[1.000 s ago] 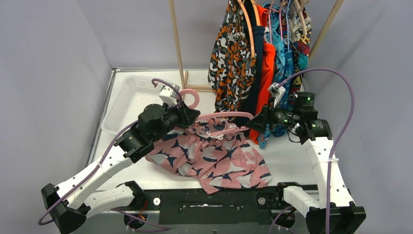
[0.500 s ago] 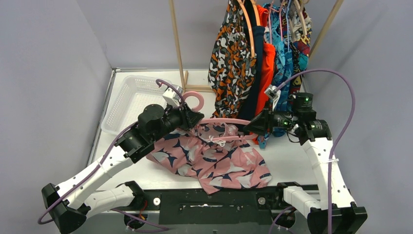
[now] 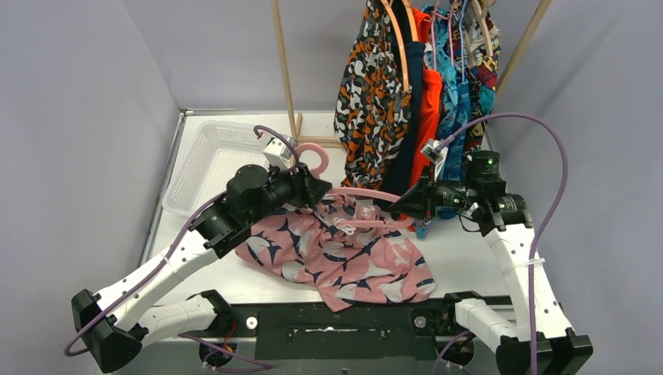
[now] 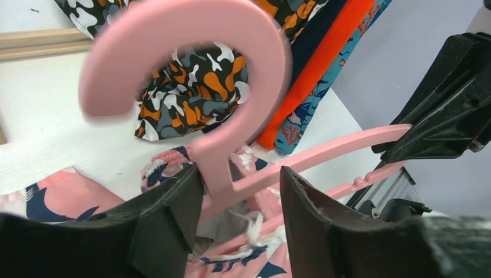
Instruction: Remove the shorts from the hanger
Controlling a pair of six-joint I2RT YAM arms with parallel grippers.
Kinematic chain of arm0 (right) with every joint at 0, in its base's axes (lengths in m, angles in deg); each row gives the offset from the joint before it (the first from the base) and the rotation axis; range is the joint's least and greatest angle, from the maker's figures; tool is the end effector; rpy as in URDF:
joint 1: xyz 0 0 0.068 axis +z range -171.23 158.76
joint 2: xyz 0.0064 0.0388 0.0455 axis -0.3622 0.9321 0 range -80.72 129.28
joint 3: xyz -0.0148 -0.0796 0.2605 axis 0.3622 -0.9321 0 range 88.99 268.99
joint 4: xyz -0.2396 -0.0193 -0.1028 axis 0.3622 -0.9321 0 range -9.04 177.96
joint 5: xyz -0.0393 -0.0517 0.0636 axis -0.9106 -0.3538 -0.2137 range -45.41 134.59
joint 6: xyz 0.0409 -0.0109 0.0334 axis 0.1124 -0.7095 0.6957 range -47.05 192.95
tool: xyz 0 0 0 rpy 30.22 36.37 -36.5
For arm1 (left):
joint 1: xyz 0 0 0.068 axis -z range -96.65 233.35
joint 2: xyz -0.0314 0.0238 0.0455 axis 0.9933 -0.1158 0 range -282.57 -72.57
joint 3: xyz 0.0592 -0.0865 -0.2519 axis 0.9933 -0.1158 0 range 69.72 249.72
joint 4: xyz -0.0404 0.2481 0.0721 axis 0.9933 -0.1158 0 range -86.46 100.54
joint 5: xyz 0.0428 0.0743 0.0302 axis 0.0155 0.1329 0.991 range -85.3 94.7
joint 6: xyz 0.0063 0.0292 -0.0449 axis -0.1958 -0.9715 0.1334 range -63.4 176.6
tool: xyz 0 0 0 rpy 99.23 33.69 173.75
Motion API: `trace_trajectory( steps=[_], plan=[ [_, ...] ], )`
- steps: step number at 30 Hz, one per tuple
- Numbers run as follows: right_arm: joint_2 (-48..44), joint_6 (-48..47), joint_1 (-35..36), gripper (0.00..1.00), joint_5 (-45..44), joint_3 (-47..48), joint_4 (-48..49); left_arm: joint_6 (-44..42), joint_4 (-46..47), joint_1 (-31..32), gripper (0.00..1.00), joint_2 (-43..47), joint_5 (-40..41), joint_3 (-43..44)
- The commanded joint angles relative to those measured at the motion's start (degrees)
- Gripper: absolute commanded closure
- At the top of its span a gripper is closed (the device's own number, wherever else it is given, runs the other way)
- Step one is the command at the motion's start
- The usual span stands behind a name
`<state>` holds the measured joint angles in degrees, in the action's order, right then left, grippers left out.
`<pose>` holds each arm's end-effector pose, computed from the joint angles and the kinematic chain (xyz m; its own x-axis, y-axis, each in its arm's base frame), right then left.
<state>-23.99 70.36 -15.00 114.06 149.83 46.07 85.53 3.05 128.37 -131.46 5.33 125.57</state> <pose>0.1788 0.0529 0.3586 -0.5733 -0.0786 -0.8156 -0.8007 0.2648 0.5373 0.1694 -0.1688 0.3664 -0.4515 -0.2325 -0.8614 0.5499 0.6878 -0.4739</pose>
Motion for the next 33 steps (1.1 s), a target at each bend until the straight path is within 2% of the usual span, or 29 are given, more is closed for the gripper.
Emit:
trace_trajectory(
  steps=[1, 4, 12, 17, 22, 27, 33],
  plan=[
    [-2.19, 0.21, -1.17, 1.00, -3.96, 0.03, -0.62, 0.00, 1.57, 0.43, 0.45, -0.48, -0.67, 1.92],
    [-3.30, 0.10, -1.73, 1.00, -6.05, 0.72, -2.45, -1.01, -2.12, 0.42, 0.37, -0.76, 0.84, 1.99],
    [-7.52, 1.67, -2.28, 1.00, -9.71, 1.17, -3.91, -0.22, -8.72, 0.38, 0.30, 3.33, 7.03, -2.81],
    [-7.31, 0.58, -2.34, 1.00, -11.15, 3.52, -7.12, 6.06, -15.71, 0.01, 0.25, 2.67, 19.70, -3.01],
    [-8.56, 0.22, -2.35, 1.00, -12.70, 6.01, -9.39, 10.08, -17.96, -2.13, 0.22, -3.10, 18.47, -2.65],
    [-9.55, 0.61, -2.38, 1.00, -14.64, 8.23, -11.45, 11.35, -17.09, -3.21, 0.29, -9.84, 13.86, -2.93],
    [-11.54, -0.21, -2.37, 1.00, -22.03, 11.46, -13.20, 10.84, -13.93, -3.86, 0.55, -13.31, 8.34, -4.89]
  ],
)
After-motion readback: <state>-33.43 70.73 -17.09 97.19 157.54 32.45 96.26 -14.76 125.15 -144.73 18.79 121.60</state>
